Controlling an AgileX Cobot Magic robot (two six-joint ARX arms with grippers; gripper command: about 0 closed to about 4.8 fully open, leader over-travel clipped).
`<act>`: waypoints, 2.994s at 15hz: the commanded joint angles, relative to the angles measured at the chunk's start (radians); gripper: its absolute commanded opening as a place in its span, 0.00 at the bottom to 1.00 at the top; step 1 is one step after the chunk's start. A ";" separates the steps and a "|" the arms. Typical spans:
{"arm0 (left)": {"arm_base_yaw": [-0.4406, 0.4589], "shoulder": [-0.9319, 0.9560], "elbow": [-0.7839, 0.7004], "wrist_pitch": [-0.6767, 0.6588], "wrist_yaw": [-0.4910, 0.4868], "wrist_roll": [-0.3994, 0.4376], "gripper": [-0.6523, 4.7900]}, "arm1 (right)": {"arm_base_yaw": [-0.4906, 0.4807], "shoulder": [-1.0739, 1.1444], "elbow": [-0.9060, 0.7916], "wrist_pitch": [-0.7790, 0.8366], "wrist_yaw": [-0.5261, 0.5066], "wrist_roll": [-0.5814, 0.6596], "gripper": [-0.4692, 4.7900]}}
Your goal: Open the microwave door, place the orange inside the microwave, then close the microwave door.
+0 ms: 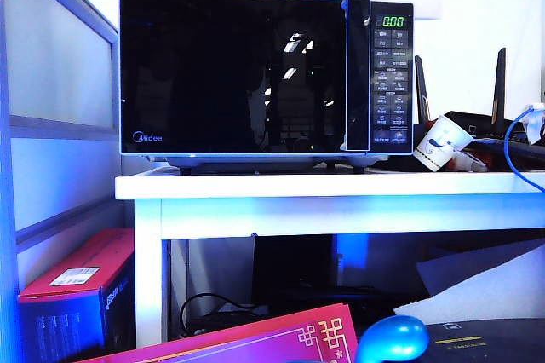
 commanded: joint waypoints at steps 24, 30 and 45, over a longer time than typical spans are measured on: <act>-0.003 0.071 0.004 0.103 0.010 -0.030 0.51 | 0.001 -0.002 0.005 0.009 -0.006 -0.003 0.08; -0.003 0.068 0.004 0.114 0.072 -0.066 0.51 | 0.001 -0.002 0.005 0.009 -0.006 -0.003 0.08; -0.003 -0.300 0.004 -0.438 0.258 -0.092 0.51 | 0.000 -0.002 0.005 0.009 0.045 -0.008 0.08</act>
